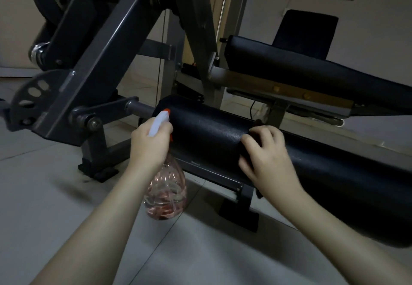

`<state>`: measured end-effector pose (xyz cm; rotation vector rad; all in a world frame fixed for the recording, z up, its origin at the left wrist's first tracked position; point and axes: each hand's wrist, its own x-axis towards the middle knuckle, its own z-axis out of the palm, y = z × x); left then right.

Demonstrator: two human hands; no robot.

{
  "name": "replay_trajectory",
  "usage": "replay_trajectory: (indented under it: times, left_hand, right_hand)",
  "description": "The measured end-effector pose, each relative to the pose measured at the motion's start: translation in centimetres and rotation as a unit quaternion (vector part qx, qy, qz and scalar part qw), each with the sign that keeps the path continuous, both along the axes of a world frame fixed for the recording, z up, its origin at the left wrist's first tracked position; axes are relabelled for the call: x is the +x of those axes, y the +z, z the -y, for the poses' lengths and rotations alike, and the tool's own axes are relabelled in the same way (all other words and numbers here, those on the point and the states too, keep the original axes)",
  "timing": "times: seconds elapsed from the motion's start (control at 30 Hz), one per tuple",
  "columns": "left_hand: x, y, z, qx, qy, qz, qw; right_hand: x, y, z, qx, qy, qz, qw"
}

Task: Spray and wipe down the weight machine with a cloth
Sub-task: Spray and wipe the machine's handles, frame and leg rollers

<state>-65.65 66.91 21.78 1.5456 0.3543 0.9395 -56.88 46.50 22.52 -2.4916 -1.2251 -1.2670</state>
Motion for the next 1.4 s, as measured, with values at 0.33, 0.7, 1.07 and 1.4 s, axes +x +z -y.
replay_trajectory:
  times: [0.33, 0.7, 1.07, 1.4]
  left_hand:
    - [-1.0, -0.4, 1.8, 0.061, -0.029, 0.002, 0.998]
    - [-0.3, 0.1, 4.7, 0.106, -0.087, 0.004, 0.990]
    - [0.6, 0.2, 4.7, 0.103, -0.044, 0.006, 0.994]
    - [-0.3, 0.0, 2.9, 0.086, -0.002, 0.026, 0.996]
  right_hand:
    - [0.7, 2.0, -1.7, -0.003, 0.002, -0.045, 0.999]
    - [4.1, 6.6, -2.1, 0.076, -0.066, -0.237, 0.966]
    - [0.5, 1.4, 2.8, 0.087, -0.023, -0.071, 0.993]
    - [1.6, 3.3, -7.0, 0.000, 0.026, -0.098, 0.995]
